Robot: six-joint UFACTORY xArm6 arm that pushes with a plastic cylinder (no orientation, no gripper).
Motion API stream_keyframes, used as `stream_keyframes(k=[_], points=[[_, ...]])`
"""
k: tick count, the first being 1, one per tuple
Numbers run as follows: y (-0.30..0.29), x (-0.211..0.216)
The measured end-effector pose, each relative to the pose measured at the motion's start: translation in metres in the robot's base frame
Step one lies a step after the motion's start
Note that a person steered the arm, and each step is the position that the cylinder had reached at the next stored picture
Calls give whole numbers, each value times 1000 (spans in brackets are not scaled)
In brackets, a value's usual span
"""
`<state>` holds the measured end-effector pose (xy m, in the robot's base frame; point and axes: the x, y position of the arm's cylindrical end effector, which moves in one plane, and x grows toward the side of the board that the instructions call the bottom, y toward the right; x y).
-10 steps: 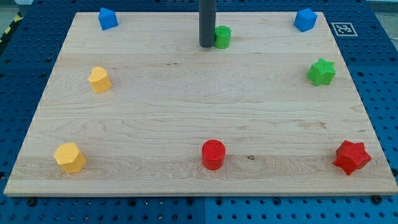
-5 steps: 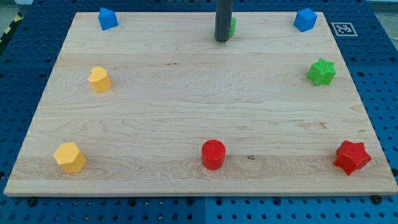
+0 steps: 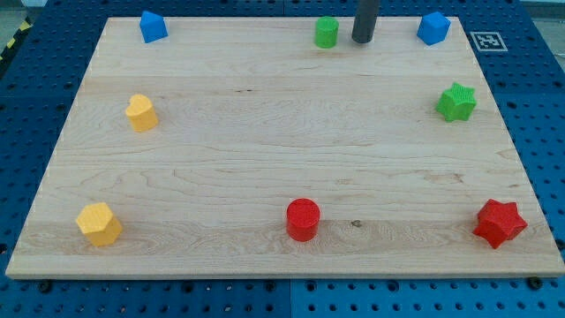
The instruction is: Push the green circle to the top center
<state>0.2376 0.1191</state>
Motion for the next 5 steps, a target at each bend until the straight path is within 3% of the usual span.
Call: stream_keyframes(k=[4,5], points=[[-11,-11],[-11,10]])
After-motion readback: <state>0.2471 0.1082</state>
